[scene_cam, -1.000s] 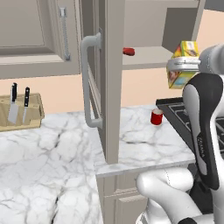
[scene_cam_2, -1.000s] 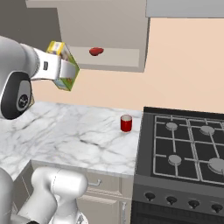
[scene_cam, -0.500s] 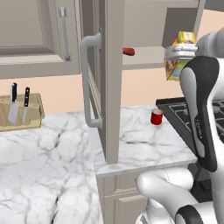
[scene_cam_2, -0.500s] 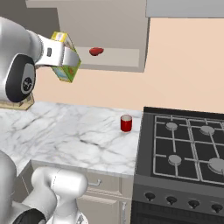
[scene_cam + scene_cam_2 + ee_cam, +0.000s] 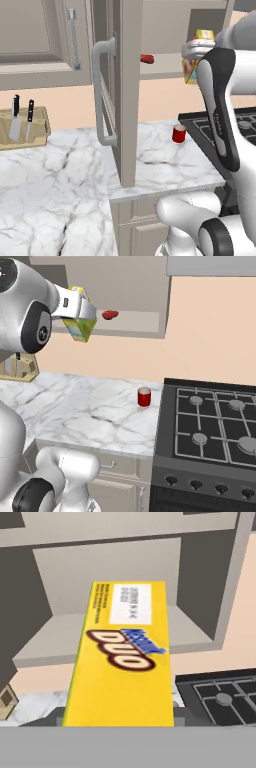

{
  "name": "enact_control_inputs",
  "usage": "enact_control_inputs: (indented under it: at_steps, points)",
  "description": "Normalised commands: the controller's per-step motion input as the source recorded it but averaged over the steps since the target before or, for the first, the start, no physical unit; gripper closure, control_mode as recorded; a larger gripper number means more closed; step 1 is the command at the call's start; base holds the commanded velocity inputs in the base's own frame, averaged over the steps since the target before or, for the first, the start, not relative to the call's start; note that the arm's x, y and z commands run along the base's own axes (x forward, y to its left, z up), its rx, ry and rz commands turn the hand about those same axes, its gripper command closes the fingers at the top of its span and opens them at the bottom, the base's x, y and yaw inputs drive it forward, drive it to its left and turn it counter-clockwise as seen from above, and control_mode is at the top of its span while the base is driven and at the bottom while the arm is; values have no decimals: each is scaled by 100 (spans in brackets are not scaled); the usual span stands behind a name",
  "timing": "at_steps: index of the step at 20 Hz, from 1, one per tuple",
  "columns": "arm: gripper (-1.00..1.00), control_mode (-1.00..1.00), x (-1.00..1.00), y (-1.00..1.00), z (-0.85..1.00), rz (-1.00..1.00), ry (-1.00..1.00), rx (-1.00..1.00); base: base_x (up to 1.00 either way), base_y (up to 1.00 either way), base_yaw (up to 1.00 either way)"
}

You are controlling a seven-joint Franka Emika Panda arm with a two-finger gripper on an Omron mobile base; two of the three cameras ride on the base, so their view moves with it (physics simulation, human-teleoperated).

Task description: Pick the cereal and cereal from the counter and place them in the cabinets closest to them.

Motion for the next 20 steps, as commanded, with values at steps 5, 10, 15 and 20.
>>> enact_control_inputs:
  at_steps: [5, 10, 15, 20]
  points:
    - [100, -100, 25, 0, 8, 0, -1, 0, 0, 0, 0]
    - [100, -100, 31, 0, 10, 0, -1, 0, 0, 0, 0]
    - [100, -100, 24, 0, 0, 0, -1, 0, 0, 0, 0]
    - [100, -100, 18, 0, -5, 0, 0, 0, 0, 0, 0]
